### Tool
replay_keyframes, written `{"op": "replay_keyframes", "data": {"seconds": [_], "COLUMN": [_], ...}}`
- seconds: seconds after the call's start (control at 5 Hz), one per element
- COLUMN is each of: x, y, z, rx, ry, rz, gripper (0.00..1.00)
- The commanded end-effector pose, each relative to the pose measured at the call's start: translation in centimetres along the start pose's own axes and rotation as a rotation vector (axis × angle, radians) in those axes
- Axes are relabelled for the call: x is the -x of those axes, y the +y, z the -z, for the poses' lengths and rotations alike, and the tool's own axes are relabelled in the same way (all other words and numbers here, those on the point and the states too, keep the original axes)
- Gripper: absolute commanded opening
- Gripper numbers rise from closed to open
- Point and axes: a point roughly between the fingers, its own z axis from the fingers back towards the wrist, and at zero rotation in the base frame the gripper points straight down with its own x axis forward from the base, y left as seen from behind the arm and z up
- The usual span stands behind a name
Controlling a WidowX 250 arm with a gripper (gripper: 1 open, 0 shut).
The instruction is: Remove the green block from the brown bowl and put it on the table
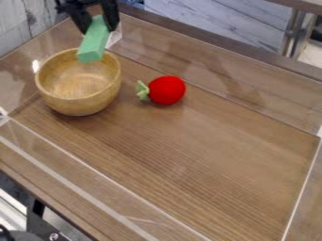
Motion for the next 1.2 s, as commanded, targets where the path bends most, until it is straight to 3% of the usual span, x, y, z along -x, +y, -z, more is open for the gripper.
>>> {"op": "replay_keyframes", "data": {"seconds": [0.0, 0.2, 0.6, 0.8, 1.0], "x": [1.5, 3.3, 6.7, 7.7, 7.9], "y": [-3.3, -5.7, -9.8, -10.1, -9.9], "z": [-1.5, -0.4, 4.4, 6.8, 8.8], "rx": [0.008, 0.012, -0.035, -0.065, -0.088], "ry": [-0.039, -0.01, 0.042, 0.049, 0.054], "rz": [0.105, 0.183, 0.398, 0.449, 0.481], "gripper": [0.0, 0.0, 0.0, 0.0, 0.0]}}
